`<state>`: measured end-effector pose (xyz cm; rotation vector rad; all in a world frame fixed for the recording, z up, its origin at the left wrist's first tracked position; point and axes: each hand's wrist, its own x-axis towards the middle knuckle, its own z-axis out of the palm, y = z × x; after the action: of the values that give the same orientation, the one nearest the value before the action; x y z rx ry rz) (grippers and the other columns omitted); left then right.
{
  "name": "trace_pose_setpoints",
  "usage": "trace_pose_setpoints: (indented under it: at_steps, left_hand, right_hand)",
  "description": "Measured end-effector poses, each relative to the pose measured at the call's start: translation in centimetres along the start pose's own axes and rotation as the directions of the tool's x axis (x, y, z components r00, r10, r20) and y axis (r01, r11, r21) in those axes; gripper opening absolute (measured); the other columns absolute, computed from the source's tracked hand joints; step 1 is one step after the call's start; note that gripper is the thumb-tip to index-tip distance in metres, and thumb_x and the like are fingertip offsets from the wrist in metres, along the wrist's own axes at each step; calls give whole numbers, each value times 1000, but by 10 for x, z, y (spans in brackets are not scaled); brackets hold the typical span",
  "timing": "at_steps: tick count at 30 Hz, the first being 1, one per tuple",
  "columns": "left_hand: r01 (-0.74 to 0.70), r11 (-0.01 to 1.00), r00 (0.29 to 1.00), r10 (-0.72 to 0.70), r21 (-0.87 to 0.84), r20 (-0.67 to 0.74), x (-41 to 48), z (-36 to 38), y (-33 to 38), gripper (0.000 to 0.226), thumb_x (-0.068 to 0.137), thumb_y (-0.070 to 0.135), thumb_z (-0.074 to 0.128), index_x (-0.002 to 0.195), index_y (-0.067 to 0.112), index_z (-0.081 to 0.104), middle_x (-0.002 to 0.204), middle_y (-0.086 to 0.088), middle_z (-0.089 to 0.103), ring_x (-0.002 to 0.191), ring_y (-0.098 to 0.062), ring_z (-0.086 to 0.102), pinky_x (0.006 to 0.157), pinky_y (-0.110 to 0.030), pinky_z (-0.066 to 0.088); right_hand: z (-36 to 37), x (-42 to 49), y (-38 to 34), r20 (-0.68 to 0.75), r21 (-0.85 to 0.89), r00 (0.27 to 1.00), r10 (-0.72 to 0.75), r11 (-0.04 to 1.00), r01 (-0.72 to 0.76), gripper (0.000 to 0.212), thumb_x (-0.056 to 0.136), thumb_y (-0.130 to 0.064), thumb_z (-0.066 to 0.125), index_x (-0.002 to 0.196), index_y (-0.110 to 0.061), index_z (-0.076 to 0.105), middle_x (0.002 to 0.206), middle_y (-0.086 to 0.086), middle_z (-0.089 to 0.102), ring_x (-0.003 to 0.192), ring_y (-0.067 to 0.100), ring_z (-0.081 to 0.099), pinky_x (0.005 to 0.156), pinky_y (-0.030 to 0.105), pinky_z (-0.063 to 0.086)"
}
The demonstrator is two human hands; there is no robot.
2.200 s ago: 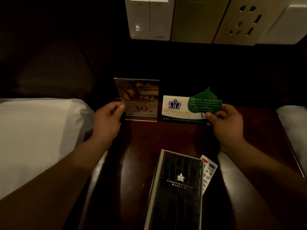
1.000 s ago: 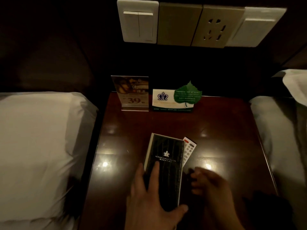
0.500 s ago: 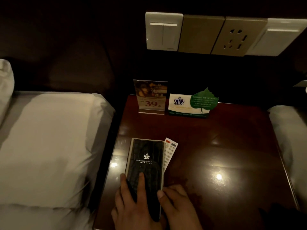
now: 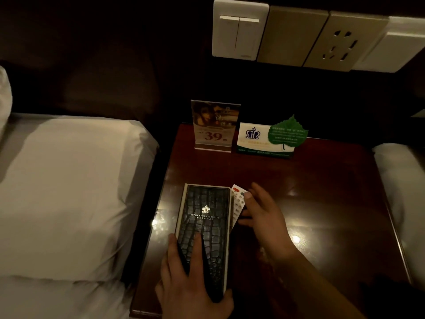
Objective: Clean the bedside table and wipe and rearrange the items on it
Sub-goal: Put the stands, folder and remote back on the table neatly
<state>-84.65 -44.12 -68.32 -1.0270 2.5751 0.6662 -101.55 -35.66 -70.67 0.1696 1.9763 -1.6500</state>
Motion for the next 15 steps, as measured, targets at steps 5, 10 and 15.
trace_pose_setpoints:
  at_steps: [5, 10, 15]
  left_hand:
    - [-110, 979, 993, 101, -171, -59, -7, -5, -3, 121, 44, 68, 63, 138, 58, -13, 165, -5, -9, 150, -33, 14, 110, -57, 30]
    - [-168, 957, 982, 142, -236, -123, -10, -11, -7, 110, 39, 65, 62, 141, 48, 23, 161, -13, 25, 139, -41, 39, 98, -65, 43]
    - [-185, 970, 981, 173, -157, -86, -5, -8, -10, 112, 39, 67, 63, 143, 39, 33, 155, -23, 34, 128, -50, 49, 85, -68, 48]
  right_hand:
    - [15, 13, -16, -12, -94, 998, -67, 993, 66, 18, 97, -44, 49, 98, -46, 68, 106, -11, 70, 89, 3, 64, 70, 32, 54]
    - [25, 18, -29, 5, -258, 984, -177, 951, 172, 34, 97, -45, 48, 86, -23, 70, 83, -7, 72, 81, 9, 66, 80, 48, 57]
    - [21, 23, -31, 58, -153, 975, -215, 963, 221, 21, 100, -35, 48, 105, -32, 68, 105, -13, 70, 97, 8, 64, 85, 38, 54]
